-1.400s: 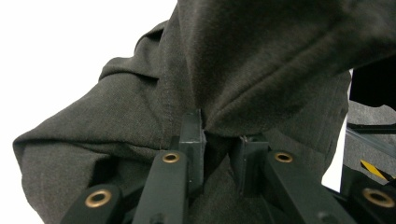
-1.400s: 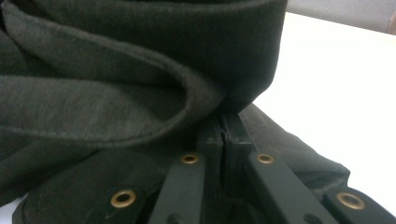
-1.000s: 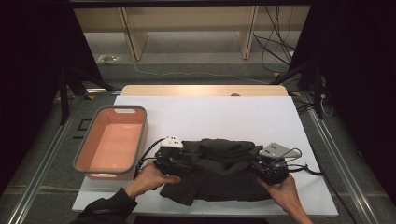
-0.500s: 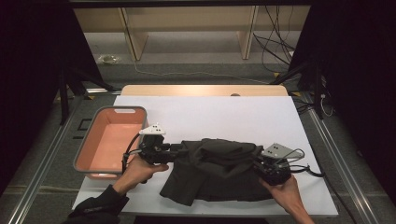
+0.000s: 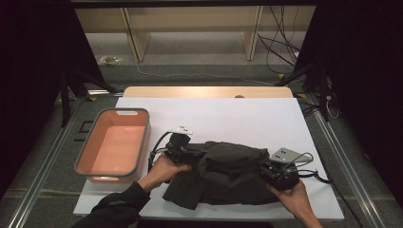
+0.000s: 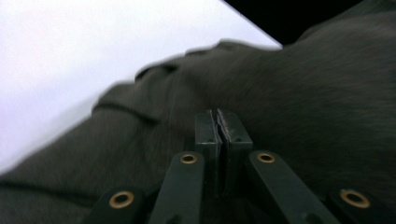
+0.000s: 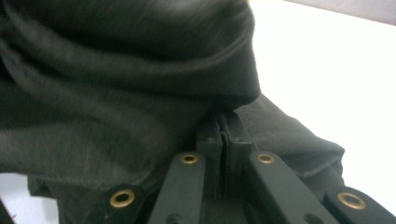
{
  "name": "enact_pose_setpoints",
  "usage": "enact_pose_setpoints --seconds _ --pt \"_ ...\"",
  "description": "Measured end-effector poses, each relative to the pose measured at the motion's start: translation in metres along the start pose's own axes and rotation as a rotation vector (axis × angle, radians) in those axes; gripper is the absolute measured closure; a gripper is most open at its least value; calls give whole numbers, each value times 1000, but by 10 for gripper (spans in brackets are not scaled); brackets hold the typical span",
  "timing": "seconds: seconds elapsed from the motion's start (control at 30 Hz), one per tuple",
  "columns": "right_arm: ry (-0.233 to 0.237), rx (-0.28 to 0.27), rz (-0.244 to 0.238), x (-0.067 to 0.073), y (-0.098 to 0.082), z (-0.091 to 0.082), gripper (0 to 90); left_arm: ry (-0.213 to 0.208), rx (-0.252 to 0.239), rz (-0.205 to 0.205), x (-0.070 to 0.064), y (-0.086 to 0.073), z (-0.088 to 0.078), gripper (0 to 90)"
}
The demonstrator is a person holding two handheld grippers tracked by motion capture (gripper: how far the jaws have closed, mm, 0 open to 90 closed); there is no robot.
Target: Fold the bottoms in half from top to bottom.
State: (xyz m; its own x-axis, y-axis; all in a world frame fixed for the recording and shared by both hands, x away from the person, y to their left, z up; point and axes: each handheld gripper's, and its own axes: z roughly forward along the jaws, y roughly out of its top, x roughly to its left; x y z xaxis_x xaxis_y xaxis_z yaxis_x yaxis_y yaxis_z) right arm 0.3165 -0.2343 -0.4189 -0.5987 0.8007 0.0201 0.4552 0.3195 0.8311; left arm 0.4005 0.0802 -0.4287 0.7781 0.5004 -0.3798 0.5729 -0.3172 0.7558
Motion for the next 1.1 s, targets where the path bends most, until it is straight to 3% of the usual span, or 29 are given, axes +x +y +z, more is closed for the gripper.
enact_pose_setpoints --seconds 0.13,0.4,0.5,0.63,0.9,1.0,1.1 --pt "9 20 -2 -1 -4 -3 882 -13 32 -2 4 -11 7 888" --pt "21 100 -15 -2 -13 -8 876 -1 80 32 4 -21 12 889" --pt "22 132 1 -4 -17 -11 875 8 96 39 6 -24 13 889" --pt "-20 166 42 -11 -24 -19 878 11 101 33 7 -25 14 889" --pt "-96 150 101 -23 -19 -31 877 14 107 35 6 -25 13 889" --pt "-104 128 121 -26 -9 -33 887 17 115 36 4 -25 13 889" --pt "-83 113 107 -21 4 -26 887 17 125 48 0 -25 13 888"
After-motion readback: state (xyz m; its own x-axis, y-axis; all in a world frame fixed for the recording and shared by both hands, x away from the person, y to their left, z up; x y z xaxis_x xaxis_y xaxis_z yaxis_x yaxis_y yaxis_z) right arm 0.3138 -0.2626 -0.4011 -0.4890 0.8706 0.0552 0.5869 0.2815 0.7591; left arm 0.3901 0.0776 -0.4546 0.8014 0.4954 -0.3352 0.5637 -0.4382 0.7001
